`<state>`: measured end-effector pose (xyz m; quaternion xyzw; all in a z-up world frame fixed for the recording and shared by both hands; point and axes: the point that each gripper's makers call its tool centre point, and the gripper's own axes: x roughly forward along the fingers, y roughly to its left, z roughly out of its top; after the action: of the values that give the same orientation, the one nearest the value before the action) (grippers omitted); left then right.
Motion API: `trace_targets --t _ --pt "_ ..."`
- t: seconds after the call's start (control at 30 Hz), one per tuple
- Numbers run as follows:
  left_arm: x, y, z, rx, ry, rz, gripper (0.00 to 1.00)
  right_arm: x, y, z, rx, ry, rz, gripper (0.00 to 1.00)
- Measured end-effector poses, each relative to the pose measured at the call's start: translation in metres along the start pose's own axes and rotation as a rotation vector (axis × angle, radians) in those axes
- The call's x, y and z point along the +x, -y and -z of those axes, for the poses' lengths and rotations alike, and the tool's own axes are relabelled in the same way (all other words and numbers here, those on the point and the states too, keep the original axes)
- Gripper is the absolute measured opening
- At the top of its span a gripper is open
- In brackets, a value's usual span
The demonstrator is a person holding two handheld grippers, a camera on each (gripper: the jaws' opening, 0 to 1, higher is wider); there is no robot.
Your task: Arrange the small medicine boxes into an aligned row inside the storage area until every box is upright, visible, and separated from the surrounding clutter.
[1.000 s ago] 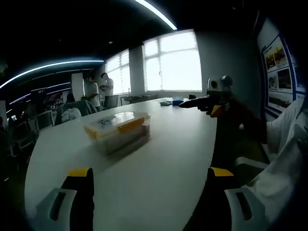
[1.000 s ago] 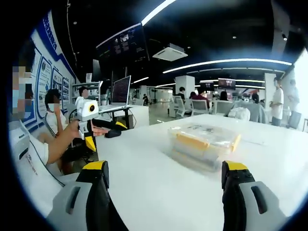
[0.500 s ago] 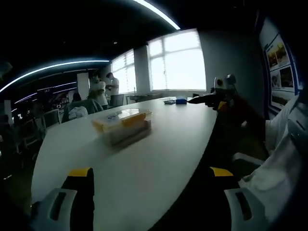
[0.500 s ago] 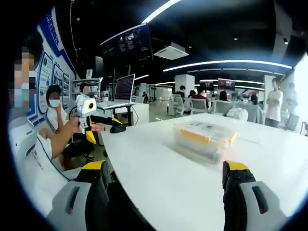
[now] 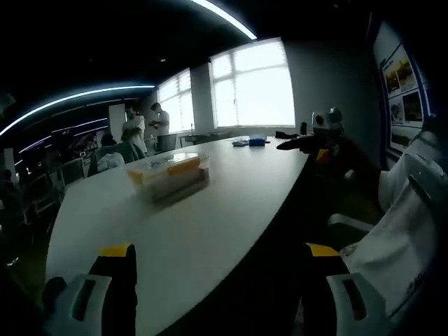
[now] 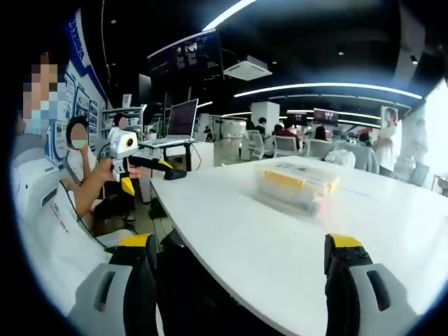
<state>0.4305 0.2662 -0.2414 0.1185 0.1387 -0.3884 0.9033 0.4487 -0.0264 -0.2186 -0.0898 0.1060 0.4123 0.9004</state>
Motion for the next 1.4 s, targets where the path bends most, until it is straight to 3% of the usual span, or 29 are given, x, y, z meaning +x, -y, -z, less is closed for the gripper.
trace_targets --t 0.47,0.67,1.13,1.4 --pt "-0.028 0.006 0.012 0.013 -0.029 -0.049 0.98 -0.029 -0.012 0.011 -0.003 -0.004 0.044 0.98" --pt "-0.036 0.01 0.01 -0.009 0.012 -0.051 0.99 -0.043 -0.012 0.021 -0.023 -0.002 0.102 0.97" --pt "-0.062 0.016 0.014 -0.009 0.047 -0.089 0.99 -0.069 -0.014 0.025 0.071 0.119 0.165 0.95" --pt "-0.07 0.011 0.019 -0.018 0.046 -0.12 0.99 -0.069 -0.013 0.028 0.056 0.095 0.179 0.95"
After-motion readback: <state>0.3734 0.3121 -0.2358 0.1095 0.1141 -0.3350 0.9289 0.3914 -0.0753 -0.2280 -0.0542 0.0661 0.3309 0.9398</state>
